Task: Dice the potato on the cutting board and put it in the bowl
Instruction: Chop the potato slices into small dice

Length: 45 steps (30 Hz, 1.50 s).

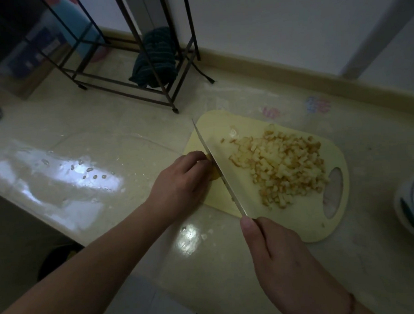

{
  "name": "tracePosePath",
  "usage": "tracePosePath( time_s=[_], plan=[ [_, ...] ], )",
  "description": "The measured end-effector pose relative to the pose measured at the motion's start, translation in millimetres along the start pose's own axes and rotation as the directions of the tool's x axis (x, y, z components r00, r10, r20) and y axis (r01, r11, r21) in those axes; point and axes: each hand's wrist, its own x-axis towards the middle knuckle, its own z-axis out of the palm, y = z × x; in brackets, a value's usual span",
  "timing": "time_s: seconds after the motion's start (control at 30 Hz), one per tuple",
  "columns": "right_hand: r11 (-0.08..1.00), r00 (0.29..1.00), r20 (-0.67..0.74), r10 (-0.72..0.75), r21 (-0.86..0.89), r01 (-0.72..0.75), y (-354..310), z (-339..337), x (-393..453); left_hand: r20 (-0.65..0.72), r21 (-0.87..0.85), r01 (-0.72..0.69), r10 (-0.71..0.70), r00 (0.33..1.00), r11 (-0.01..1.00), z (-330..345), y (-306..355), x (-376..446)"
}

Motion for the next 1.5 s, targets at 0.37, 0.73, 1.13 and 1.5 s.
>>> tracePosePath(
  time_s=[0.37, 0.73, 1.13, 1.5],
  plan=[
    [1.000, 0.999, 0.043, -0.010, -0.021, 0.011, 0.4, 16.9, 45.6, -0.054, -0.037, 0.004, -0.006, 0.999, 0.999, -0.2, -1.3, -0.5],
    [0.997, 1.000, 0.000, 0.000, 0.071, 0.000, 9.2, 10.6, 24.9, -0.075, -0.067, 0.027, -0.032, 0.997, 0.997, -1.9, -1.8, -3.5],
    [0.997, 0.998, -0.012, -0.058, 0.045, 0.059, -1.7, 7.5, 14.1, -0.053, -0.013, 0.005, -0.006, 0.999, 1.000, -4.8, 0.9, -0.5],
    [1.000, 0.999, 0.033, -0.019, -0.007, 0.019, -0.6, 5.2, 5.0, -0.071, -0.029, -0.003, 0.001, 0.997, 1.000, -1.8, -4.5, -2.4]
  ],
)
